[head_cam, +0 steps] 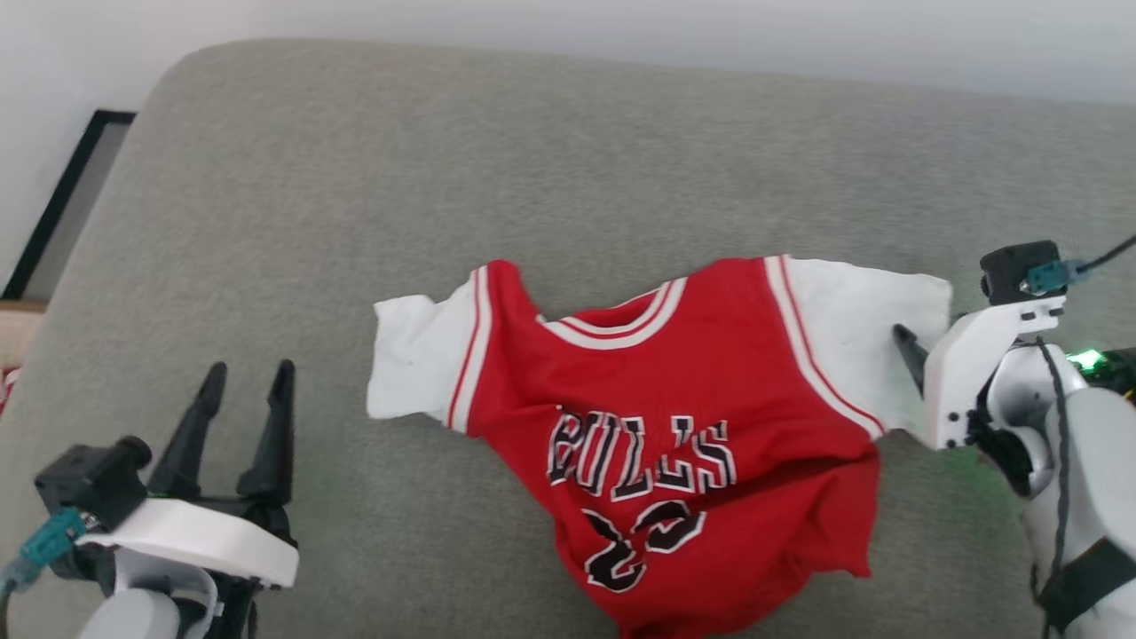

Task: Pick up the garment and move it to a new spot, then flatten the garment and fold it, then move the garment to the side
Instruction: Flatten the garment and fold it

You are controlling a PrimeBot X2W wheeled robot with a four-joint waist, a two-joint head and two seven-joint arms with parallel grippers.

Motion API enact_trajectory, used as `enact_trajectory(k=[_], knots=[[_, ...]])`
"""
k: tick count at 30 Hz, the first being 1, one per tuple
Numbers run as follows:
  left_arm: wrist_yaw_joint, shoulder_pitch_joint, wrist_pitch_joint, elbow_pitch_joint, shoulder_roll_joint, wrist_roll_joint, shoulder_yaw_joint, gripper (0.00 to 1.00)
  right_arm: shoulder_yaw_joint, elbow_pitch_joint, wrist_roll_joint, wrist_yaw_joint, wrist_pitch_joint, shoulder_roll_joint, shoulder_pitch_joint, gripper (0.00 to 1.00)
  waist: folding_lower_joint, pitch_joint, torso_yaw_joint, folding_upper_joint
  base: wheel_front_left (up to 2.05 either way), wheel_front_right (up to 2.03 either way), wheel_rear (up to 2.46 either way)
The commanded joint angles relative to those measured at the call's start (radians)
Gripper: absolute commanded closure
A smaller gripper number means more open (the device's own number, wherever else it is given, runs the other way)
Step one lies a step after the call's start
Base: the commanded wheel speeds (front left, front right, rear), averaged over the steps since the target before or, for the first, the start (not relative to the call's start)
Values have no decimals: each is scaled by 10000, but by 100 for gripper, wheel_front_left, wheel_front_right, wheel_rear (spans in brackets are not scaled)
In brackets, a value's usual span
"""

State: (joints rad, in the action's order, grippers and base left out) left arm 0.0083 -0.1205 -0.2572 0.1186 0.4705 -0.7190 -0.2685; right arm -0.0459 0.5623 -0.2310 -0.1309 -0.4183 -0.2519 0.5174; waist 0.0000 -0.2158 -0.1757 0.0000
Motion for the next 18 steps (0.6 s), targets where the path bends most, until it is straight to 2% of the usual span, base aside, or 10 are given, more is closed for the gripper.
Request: enact_trajectory(k=[1, 4, 8, 9, 10, 11, 14, 18], knots=[[-63, 103, -84, 2, -141, 208, 103, 0, -55, 360, -8, 3, -222, -168, 240, 0, 0, -116, -252, 0, 0, 0, 0], [-172, 191, -87, -7, -461, 318, 324, 0, -159, 1108, 28, 5, -695, -359, 588, 0, 0, -186, -500, 0, 0, 0, 0], [-344, 273, -88, -139, -883, 687, 775, 0, -285, 2177, -335, 3, -1561, -309, 876, 0, 0, -235, -703, 0, 0, 0, 0], [-404, 312, -87, -174, -984, 793, 893, 0, -398, 2394, -446, 2, -1753, -273, 915, 12, 0, -239, -731, 0, 0, 0, 0], [-455, 390, -88, -170, -1097, 878, 1009, 0, -461, 2562, -567, 2, -1864, -283, 990, 85, 0, -247, -754, 0, 0, 0, 0], [-513, 456, -88, -175, -1185, 956, 1128, 0, -517, 2710, -576, 2, -1910, -363, 1086, 100, 0, -257, -778, 0, 0, 0, 0], [-662, 498, -89, -225, -1477, 1260, 1492, 0, -452, 2905, -739, 3, -1630, -547, 1479, 100, 0, -274, -830, 0, 0, 0, 0], [-886, 696, -90, -188, -1827, 1585, 1887, 0, -329, 3111, -635, 29, -1183, -1105, 1981, 100, 0, -217, -843, 0, 0, 0, 0]])
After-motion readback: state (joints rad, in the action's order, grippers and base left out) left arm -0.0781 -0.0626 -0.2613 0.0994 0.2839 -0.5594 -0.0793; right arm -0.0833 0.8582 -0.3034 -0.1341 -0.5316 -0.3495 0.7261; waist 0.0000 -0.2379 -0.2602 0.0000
